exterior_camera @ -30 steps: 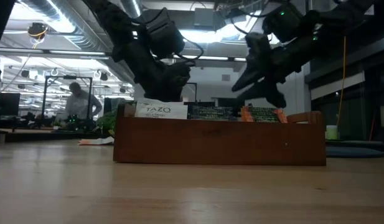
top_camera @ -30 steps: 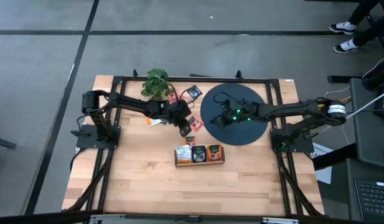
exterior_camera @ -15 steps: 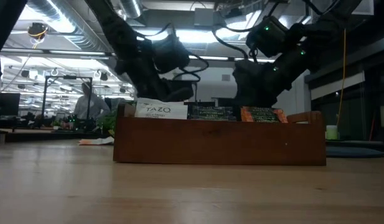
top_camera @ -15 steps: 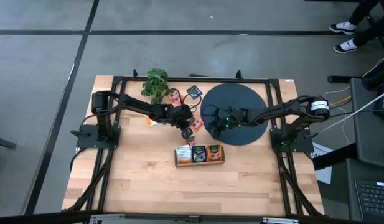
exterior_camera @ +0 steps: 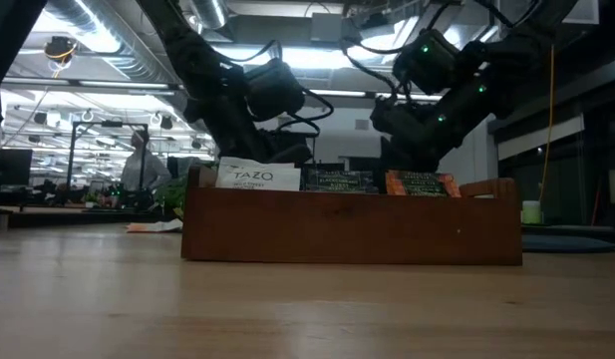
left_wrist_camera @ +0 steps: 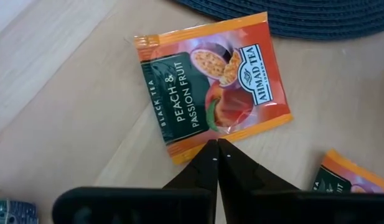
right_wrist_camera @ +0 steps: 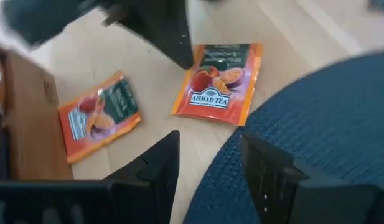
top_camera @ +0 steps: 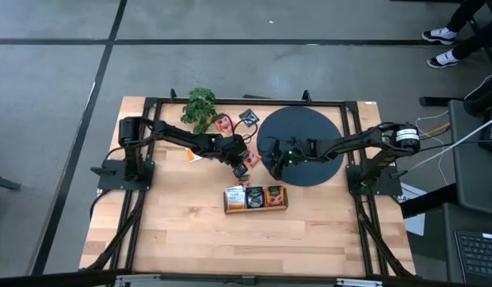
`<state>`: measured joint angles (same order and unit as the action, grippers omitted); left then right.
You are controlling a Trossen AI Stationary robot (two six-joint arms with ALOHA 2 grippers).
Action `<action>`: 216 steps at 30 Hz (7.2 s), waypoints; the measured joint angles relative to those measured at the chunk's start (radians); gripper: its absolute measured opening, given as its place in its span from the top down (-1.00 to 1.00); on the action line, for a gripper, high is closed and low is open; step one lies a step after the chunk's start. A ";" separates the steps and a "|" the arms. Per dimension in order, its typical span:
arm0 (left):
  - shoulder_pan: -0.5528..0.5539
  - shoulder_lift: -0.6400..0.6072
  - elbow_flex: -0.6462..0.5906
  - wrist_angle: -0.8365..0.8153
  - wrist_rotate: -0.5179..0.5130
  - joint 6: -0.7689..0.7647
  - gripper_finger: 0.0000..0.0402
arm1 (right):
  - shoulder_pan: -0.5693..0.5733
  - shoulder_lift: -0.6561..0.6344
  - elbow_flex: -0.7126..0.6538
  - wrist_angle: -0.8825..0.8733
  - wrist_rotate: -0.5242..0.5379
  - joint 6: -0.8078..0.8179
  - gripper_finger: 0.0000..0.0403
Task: Pick & Place Tea
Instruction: Put the orange tea bag into the right section of the wooden organizer
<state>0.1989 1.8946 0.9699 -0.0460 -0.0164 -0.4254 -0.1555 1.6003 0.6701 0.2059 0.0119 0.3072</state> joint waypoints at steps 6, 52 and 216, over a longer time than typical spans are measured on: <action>-0.001 0.002 0.000 0.013 -0.012 -0.008 0.99 | -0.050 0.051 0.000 0.051 -0.121 0.173 0.16; 0.001 0.008 -0.004 0.098 -0.019 -0.068 0.99 | -0.163 0.266 0.165 0.057 -0.328 0.467 0.20; -0.041 -0.455 0.087 -0.236 0.439 0.064 0.98 | -0.056 -0.344 0.385 -0.657 -0.166 0.281 0.33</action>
<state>0.1584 1.4400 1.0566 -0.2819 0.4230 -0.3618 -0.2115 1.2563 1.0546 -0.4509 -0.1537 0.5887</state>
